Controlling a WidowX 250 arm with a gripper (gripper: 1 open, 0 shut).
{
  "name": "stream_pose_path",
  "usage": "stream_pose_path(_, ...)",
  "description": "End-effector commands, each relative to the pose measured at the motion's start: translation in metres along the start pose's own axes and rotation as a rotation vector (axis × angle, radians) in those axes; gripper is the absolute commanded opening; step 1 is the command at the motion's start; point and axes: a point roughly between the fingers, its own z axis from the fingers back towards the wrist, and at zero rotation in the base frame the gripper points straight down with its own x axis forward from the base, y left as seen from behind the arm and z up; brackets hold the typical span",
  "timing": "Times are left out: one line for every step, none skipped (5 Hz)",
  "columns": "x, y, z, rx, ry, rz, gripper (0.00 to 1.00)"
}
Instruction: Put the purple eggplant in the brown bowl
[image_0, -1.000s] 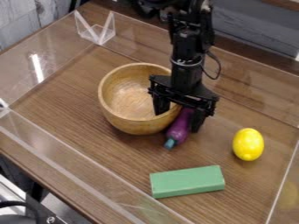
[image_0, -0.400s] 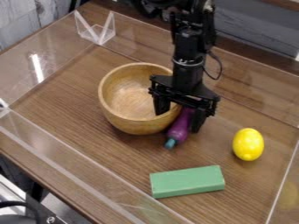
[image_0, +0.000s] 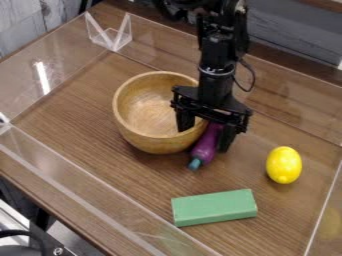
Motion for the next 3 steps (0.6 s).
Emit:
stream_pose_path(-0.0109, -0.0121, -0.0158, 0.017, 0.065, -0.04, 1.0)
stream_pose_path(-0.0114, -0.0127, -0.0156, 0.02, 0.07, -0.036, 1.0)
stream_pose_path(-0.0119, -0.0133, -0.0156, 0.022, 0.074, -0.032, 1.0)
